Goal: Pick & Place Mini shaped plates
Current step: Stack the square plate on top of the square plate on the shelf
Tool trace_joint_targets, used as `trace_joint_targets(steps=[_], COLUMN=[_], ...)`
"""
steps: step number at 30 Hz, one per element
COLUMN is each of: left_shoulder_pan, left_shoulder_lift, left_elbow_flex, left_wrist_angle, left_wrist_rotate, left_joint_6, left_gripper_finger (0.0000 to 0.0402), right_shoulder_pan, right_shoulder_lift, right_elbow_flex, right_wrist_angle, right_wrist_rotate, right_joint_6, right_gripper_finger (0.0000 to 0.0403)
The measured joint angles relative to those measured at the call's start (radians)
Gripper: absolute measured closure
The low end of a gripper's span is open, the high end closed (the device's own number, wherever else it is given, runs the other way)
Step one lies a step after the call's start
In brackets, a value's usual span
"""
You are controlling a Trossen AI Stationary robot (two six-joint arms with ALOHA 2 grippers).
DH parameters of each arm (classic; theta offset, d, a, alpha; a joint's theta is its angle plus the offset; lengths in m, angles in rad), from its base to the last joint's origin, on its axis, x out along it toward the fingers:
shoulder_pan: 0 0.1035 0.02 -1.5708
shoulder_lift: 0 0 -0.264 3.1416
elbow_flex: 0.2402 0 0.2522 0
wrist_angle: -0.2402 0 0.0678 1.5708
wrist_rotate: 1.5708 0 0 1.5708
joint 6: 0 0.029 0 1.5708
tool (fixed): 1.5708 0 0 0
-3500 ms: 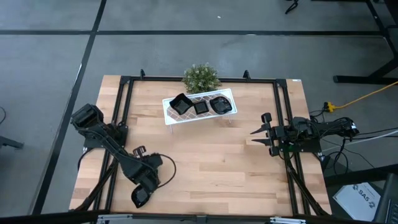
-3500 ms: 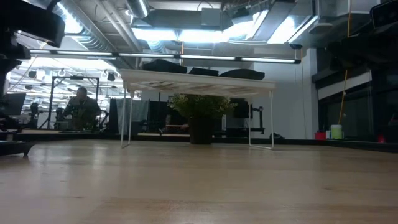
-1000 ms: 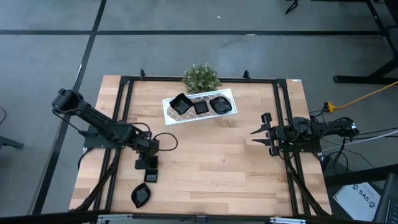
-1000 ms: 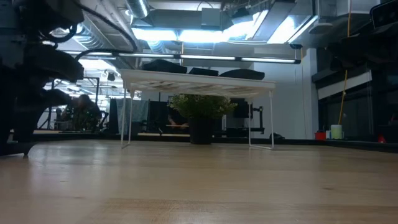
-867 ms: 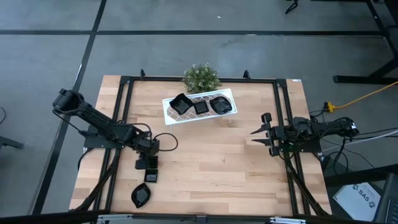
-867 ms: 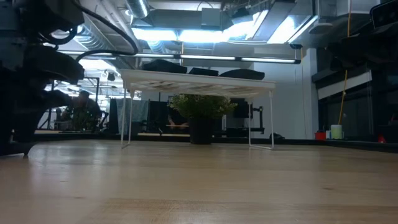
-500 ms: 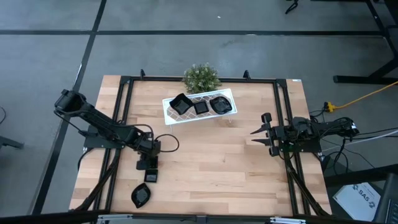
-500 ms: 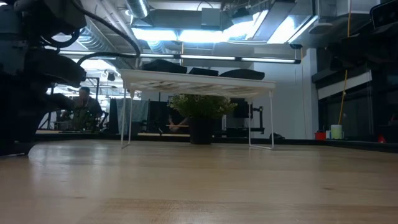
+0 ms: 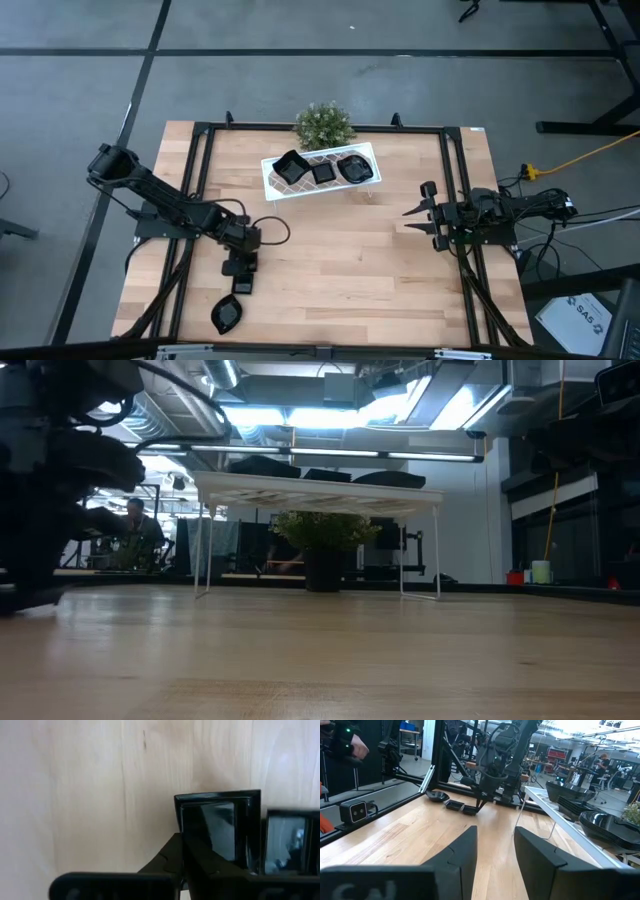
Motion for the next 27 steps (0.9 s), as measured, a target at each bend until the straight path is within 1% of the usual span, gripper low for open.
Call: trace_joint_targets(steps=[5, 10, 16, 24, 27], left_shoulder_pan=[0.0, 0.0, 0.0, 0.0, 0.0], left_shoulder_lift=[-0.024, -0.076, -0.134, -0.146, -0.146], left_elbow_flex=[0.0, 0.0, 0.0, 0.0, 0.0], left_wrist_angle=[0.048, 0.085, 0.173, 0.401, 0.487], left_wrist_rotate=[-0.039, -0.094, -0.138, -0.166, -0.193], left_joint_6=[-0.002, -0.001, 0.021, 0.117, 0.158], left_gripper_finger=[0.0398, 0.0399, 0.0399, 0.04, 0.04], right_shoulder_pan=[0.0, 0.0, 0.0, 0.0, 0.0], right_shoulder_lift=[0.0, 0.0, 0.0, 0.0, 0.0], right_elbow_flex=[0.0, 0.0, 0.0, 0.0, 0.0], right_wrist_angle=[0.0, 0.0, 0.0, 0.0, 0.0], right_wrist_rotate=[0.0, 0.0, 0.0, 0.0, 0.0], right_joint_6=[0.0, 0.0, 0.0, 0.0, 0.0], right_gripper_finger=[0.0273, 0.0273, 0.0273, 0.0273, 0.0273])
